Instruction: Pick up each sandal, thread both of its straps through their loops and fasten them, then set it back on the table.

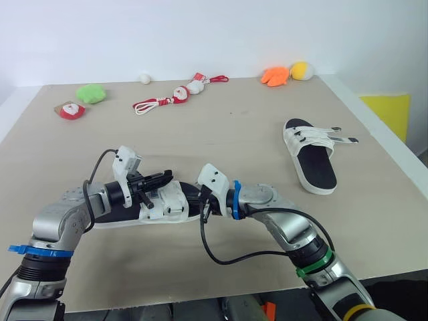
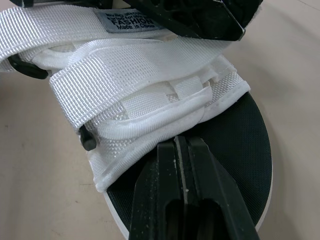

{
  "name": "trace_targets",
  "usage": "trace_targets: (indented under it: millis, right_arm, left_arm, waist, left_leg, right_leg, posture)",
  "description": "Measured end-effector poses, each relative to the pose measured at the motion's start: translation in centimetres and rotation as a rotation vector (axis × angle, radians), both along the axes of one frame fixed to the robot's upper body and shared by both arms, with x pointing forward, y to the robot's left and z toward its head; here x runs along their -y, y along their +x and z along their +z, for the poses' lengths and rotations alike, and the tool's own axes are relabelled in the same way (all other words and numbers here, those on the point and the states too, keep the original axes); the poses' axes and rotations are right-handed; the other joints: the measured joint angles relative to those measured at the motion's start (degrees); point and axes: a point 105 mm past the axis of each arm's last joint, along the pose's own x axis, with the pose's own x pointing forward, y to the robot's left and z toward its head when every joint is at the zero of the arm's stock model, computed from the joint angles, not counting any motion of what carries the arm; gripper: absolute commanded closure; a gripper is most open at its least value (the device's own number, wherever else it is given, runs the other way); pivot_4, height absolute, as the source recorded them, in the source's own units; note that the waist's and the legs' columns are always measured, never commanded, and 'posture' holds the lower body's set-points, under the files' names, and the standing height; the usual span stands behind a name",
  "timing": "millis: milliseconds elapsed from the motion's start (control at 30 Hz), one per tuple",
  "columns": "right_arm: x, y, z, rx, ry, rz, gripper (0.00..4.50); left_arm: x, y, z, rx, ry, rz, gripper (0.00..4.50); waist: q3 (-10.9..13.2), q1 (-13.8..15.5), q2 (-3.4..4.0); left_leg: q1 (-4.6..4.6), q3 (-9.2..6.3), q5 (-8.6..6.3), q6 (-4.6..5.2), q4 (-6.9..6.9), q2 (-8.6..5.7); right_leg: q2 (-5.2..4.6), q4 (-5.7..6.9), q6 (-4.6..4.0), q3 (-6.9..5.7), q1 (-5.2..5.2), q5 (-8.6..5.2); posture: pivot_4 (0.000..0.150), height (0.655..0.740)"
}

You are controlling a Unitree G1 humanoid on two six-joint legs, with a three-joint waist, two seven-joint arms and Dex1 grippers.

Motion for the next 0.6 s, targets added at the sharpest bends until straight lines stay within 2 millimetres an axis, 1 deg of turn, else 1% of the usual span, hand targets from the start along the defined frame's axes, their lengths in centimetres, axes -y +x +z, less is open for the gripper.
trace_targets:
  millis: [33,67,100,167,333,600]
  right_arm:
    - [0.0,0.0,0.0,0.000,0.000,0.000,4.50]
    - [0.0,0.0,0.0,0.000,0.000,0.000,4.50]
    - [0.0,0.0,0.0,0.000,0.000,0.000,4.50]
    - [0.0,0.0,0.0,0.000,0.001,0.000,4.50]
    - [0.0,0.0,0.0,0.000,0.002,-0.001,4.50]
    - [0.1,0.0,0.0,0.000,0.002,-0.001,4.50]
  left_arm:
    - [0.0,0.0,0.0,0.000,0.001,0.000,4.48]
    - [0.0,0.0,0.0,0.001,0.003,0.001,3.80]
    - [-0.1,0.1,-0.1,0.003,0.012,0.008,3.58]
    - [-0.3,0.2,-0.1,0.006,0.025,0.020,2.52]
    - [-1.0,0.5,-0.3,0.018,0.059,0.054,0.05]
    - [-2.0,1.6,-0.4,0.109,0.165,0.108,0.02]
  waist:
    - [0.00,0.00,0.00]
    - [0.00,0.00,0.00]
    - [0.00,0.00,0.00]
    - [0.00,0.00,0.00]
    - [0.00,-0.01,0.00]
    - [0.00,0.00,0.00]
  left_leg:
    - [0.00,0.00,0.00,0.00,0.00,0.00]
    - [0.00,0.00,0.00,0.00,0.00,0.00]
    - [0.00,0.00,0.00,0.00,0.00,0.00]
    - [0.00,0.00,0.00,0.00,0.00,0.00]
    - [-0.01,0.00,0.00,0.00,-0.02,0.00]
    - [-0.02,0.00,0.00,0.00,-0.02,0.00]
  right_leg:
    - [0.00,0.00,0.00,0.00,0.00,0.00]
    - [0.00,0.00,0.00,0.00,0.00,0.00]
    - [0.00,0.00,0.00,0.00,0.00,0.00]
    - [0.00,0.00,0.00,0.00,0.00,0.00]
    - [0.00,0.00,-0.03,0.00,-0.01,-0.03]
    - [0.00,-0.01,-0.03,0.00,-0.01,-0.03]
  posture:
    - [0.150,0.7400]
    - [0.150,0.7400]
    - [0.150,0.7400]
    - [0.150,0.7400]
    - [0.150,0.7400]
    - [0.150,0.7400]
